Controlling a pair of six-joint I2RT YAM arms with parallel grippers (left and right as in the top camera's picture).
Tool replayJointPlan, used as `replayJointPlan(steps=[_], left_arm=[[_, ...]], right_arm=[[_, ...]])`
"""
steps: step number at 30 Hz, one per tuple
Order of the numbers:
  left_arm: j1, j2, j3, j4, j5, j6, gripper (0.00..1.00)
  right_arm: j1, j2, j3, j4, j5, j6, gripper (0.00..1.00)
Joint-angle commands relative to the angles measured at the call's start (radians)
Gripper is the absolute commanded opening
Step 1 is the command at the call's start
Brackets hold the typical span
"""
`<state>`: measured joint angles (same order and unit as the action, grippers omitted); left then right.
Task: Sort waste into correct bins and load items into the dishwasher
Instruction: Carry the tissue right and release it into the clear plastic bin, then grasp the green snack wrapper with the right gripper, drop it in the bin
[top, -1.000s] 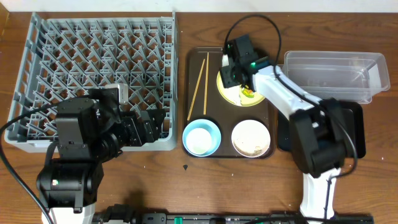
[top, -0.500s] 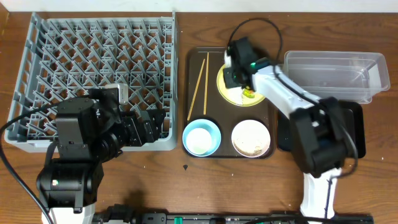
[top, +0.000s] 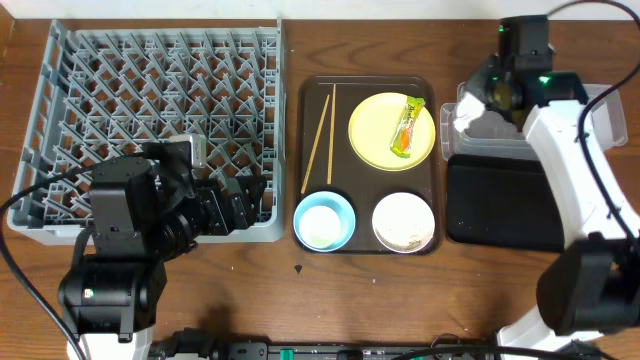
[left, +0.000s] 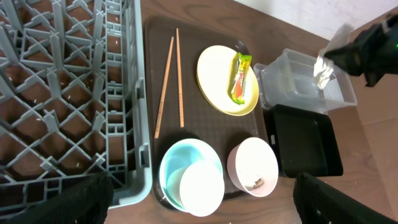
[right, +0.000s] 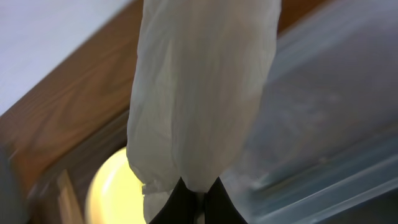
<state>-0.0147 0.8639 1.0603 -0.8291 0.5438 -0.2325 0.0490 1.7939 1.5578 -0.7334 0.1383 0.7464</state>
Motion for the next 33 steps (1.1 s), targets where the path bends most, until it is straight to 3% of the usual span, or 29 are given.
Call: replayJointPlan(steps=[1,3,4,6,7,9,15,18,21,26,33], left_arm=[[0.004,-0.003,0.024,0.002,0.006,-0.002,0.93],[0.004,-0.003,0.024,0.002,0.006,-0.002,0.93],[0.004,-0.003,0.024,0.002,0.006,-0.002,0.93],[0.004,-0.003,0.024,0.002,0.006,-0.002,0.93],[0.004,-0.003,0.024,0.002,0.006,-0.002,0.93],[0.004,-0.003,0.024,0.002,0.006,-0.002,0.93],[0.004,-0.003,0.024,0.000,0.006,-0.002,0.93],[0.004,-0.003,0.024,0.000,0.006,-0.002,0.93],[0.004,-0.003,0.024,0.000,0.006,-0.002,0.93],[0.004,-0.003,0.024,0.000,0.006,-0.002,0.93],[0.004,-0.003,0.024,0.000,0.006,-0.002,0.93]], right_arm=[[-0.056,0.066,-0.011,-0.003,0.060,0.098,0.01],[-0.079,0.091,-0.011,-0.002,0.060,0.098,0.03],[-0.086,0.097,-0.011,0.002,0.060,0.098,0.13],[-0.102,0.103,-0.011,0.029,0.050,0.056,0.47],[-0.106,0.101,-0.011,0.044,0.040,0.019,0.56],[-0.110,0.059,-0.006,0.066,-0.027,-0.073,0.63],[-0.032,-0.090,-0.006,0.106,-0.400,-0.338,0.61],[0.073,-0.118,-0.006,0.073,-0.455,-0.414,0.58],[0.194,-0.099,-0.010,-0.010,-0.308,-0.403,0.57],[0.345,0.029,-0.010,-0.084,0.133,-0.270,0.61],[0.363,0.235,-0.010,0.051,0.227,-0.267,0.55]])
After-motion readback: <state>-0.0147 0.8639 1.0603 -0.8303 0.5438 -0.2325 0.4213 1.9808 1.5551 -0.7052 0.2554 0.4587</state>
